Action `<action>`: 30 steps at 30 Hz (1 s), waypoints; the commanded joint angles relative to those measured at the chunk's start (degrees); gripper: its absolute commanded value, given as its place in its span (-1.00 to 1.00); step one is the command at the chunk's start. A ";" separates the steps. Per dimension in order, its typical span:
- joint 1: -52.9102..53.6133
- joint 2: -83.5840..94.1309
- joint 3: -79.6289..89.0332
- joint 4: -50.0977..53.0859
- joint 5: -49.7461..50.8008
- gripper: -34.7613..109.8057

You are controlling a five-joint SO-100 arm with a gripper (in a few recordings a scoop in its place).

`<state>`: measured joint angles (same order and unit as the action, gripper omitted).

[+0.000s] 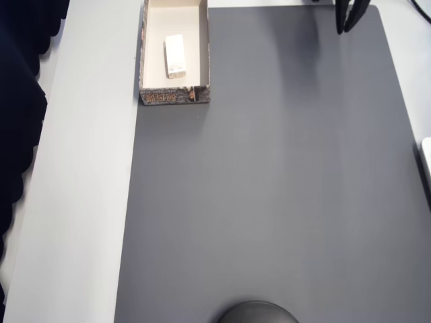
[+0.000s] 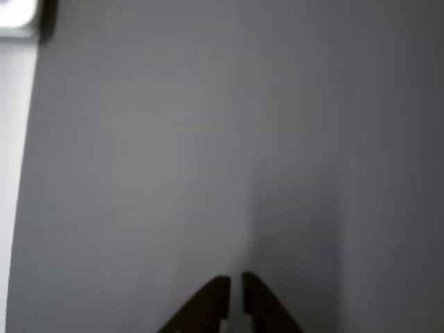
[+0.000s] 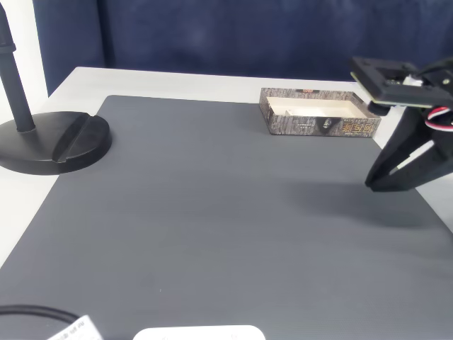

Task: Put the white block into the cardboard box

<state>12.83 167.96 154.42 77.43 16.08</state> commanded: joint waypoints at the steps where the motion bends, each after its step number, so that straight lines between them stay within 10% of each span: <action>1: -2.37 4.04 2.11 -1.05 0.53 -0.54; 30: -13.01 19.69 18.46 -6.50 -9.14 -0.54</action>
<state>0.18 186.59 172.88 71.81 8.00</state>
